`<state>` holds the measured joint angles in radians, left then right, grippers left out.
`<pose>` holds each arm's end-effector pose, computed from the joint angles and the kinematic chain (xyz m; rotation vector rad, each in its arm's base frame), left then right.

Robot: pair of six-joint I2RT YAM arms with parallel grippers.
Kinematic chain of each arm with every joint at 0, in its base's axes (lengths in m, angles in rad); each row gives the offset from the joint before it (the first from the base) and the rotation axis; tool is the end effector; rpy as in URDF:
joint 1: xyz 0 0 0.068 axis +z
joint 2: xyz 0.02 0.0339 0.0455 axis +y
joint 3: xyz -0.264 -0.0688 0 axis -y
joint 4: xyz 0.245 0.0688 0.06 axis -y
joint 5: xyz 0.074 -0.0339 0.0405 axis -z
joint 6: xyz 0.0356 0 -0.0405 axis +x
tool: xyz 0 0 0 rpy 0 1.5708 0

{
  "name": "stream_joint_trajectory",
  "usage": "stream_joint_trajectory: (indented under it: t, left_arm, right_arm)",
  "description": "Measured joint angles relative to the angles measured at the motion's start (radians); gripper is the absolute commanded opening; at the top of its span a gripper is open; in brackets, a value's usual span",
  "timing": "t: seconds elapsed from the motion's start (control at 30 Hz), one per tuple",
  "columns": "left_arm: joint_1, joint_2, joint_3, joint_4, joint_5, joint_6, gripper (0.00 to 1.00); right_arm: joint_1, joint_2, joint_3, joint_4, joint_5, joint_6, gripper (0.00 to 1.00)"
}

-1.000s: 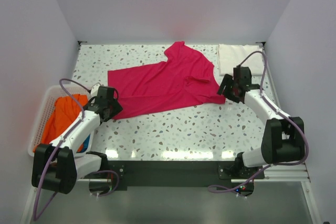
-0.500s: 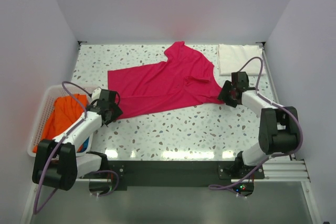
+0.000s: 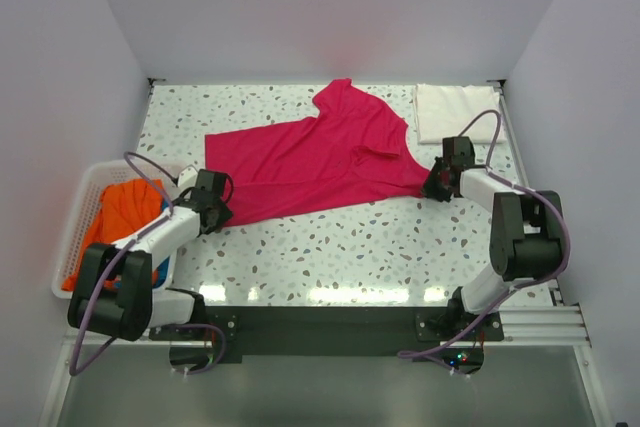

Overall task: Fold and stack the t-shirts
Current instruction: Fold the tshirt

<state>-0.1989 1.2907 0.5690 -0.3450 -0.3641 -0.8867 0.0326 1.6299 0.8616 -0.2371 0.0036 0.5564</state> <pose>0.2205 -0.0315 0.1565 -0.9649 2.3390 0.0622 0.3120 0.0100 0.1574 0.6722 2.5026 0.2140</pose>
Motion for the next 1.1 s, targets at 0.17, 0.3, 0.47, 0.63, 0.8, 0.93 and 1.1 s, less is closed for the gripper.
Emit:
stream_joint_trajectory:
  t: [0.17,0.3,0.47,0.63,0.8,0.93,1.1]
  left_arm:
    - [0.003,0.043,-0.001,0.052,-0.032,-0.019,0.00]
    - [0.004,0.043,0.000,0.062,-0.032,-0.020,0.00]
    - [0.006,-0.023,-0.023,0.018,0.008,-0.023,0.00]
    - [0.006,-0.152,-0.045,-0.047,0.060,-0.040,0.00]
    - [0.006,-0.280,-0.082,-0.103,0.109,-0.047,0.00]
    - [-0.003,-0.379,-0.117,-0.165,0.135,-0.058,0.00]
    - [-0.035,-0.454,-0.125,-0.231,0.178,-0.089,0.43]
  right_arm:
    - [-0.023,0.002,0.018,-0.008,-0.023,-0.002,0.00]
    - [-0.063,-0.011,0.035,-0.033,-0.051,-0.007,0.00]
    - [-0.131,-0.122,0.036,-0.102,-0.079,-0.014,0.00]
    - [-0.200,-0.274,0.022,-0.163,-0.106,-0.019,0.00]
    - [-0.246,-0.423,-0.050,-0.241,-0.110,-0.025,0.00]
    - [-0.263,-0.527,-0.126,-0.302,-0.106,-0.020,0.05]
    - [-0.270,-0.638,-0.177,-0.375,-0.076,0.006,0.50]
